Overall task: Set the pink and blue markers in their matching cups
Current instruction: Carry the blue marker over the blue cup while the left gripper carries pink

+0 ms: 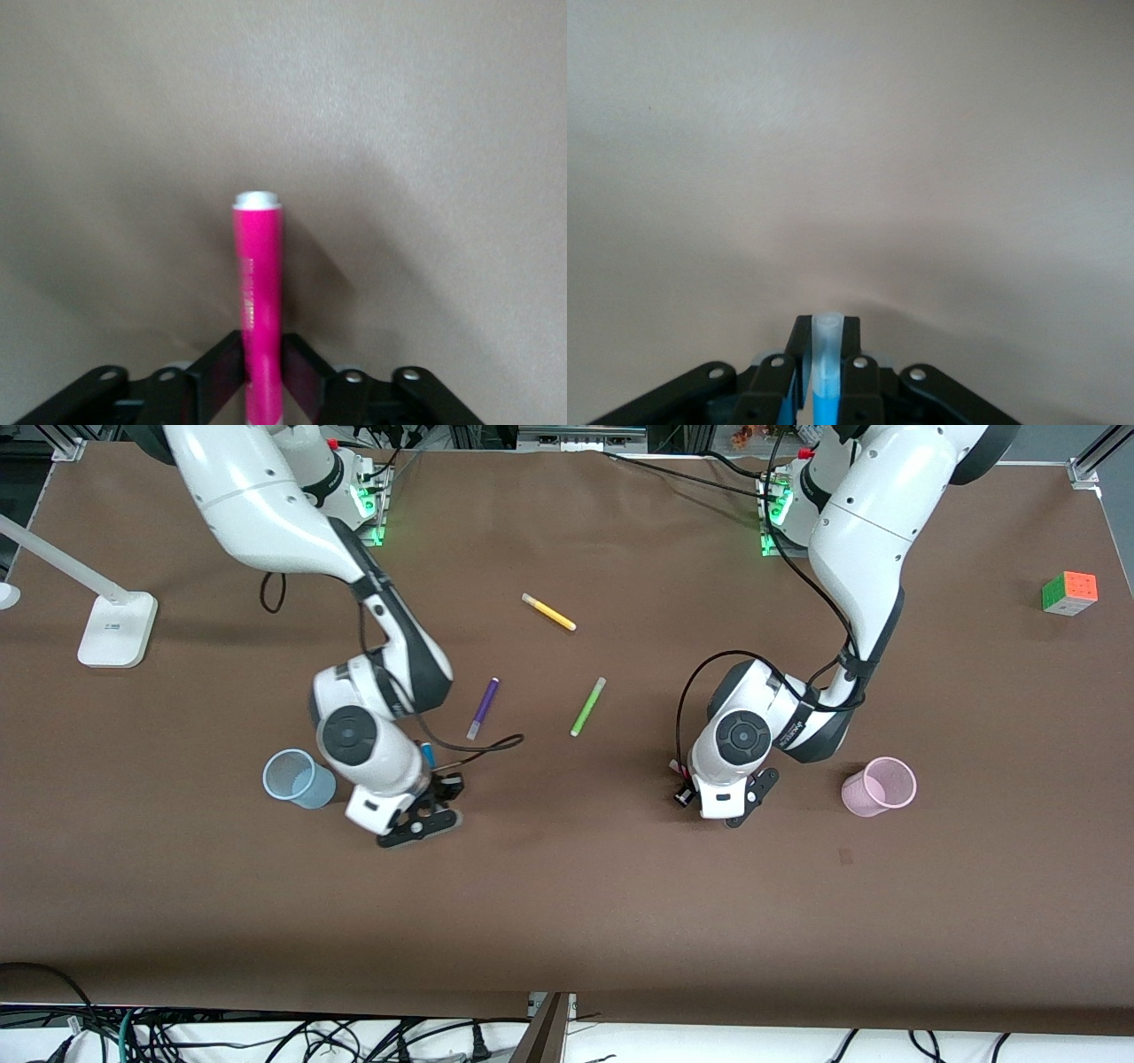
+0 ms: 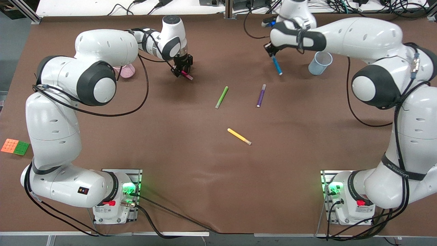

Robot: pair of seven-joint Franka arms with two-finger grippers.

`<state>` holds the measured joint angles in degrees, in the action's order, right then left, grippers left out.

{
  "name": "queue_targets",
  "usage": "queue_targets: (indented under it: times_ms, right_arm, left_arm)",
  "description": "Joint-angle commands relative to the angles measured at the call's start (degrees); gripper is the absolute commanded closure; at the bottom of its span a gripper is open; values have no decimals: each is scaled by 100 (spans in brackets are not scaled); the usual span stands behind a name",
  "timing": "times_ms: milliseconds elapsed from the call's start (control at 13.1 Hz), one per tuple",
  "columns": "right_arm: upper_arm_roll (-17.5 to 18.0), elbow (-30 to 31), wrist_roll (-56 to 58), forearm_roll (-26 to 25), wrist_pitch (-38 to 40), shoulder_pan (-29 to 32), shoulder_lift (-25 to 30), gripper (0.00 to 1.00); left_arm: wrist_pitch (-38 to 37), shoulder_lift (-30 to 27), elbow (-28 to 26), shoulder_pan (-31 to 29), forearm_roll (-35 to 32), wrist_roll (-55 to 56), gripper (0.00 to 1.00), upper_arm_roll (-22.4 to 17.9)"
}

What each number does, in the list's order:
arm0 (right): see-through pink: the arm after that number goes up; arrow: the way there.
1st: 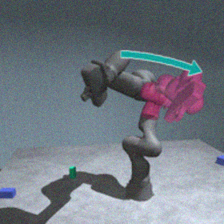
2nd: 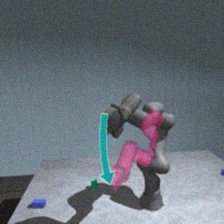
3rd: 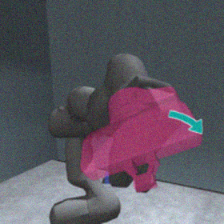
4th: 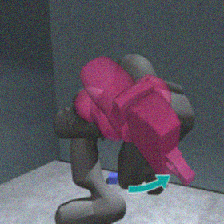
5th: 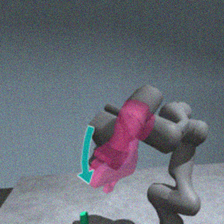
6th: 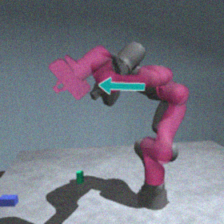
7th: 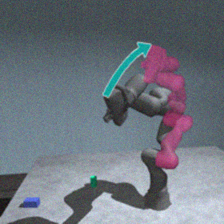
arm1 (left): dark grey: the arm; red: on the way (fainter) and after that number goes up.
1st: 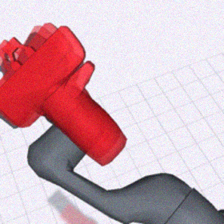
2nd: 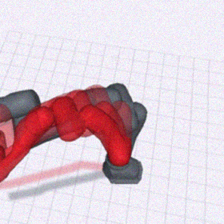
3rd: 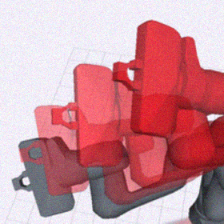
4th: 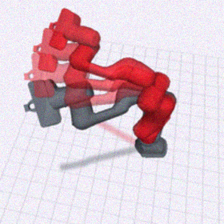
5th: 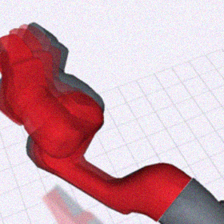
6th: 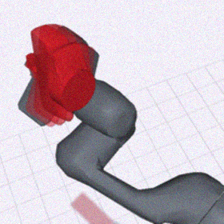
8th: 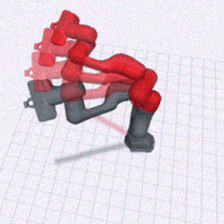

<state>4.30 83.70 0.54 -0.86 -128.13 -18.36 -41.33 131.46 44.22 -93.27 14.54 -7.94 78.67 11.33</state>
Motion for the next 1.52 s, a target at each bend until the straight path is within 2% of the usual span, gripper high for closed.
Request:
queue_targets:
  times_ms: [0, 152, 304, 457, 685, 989, 1217, 1446]
  right_arm:
    - [62, -212, 1259, 103, 646, 297, 274, 90]
    - [62, -284, 2034, 488, 929, 508, 502, 90]
    - [45, -284, 3061, 779, 1218, 701, 757, 90]
    - [27, -266, 4124, 1086, 1395, 868, 933, 90]
    - [10, -222, 5567, 1552, 1623, 1167, 995, 90]
    - [10, -30, 6947, 2368, 1747, 1615, 986, 91]
    - [18, 111, 8142, 3125, 1932, 1967, 907, 90]
    - [18, 208, 8812, 3469, 2160, 2160, 855, 90]
  left_arm:
    - [-33, -36, -7, -135, -164, 87, 74, 10]
    - [-42, -71, -7, -144, -147, -106, 75, 19]
    - [-50, -106, -7, -144, -155, -185, 80, 19]
    - [-216, -211, 81, -136, -138, -186, 100, 19]
    - [-585, -554, 125, -249, -50, -369, 100, 36]
    - [-1682, -1177, 371, -364, 249, -1115, 100, 27]
    - [-2544, -1749, 371, -451, 214, -2623, 100, -16]
    - [-2950, -2092, 371, -880, 170, -4337, 100, -17]
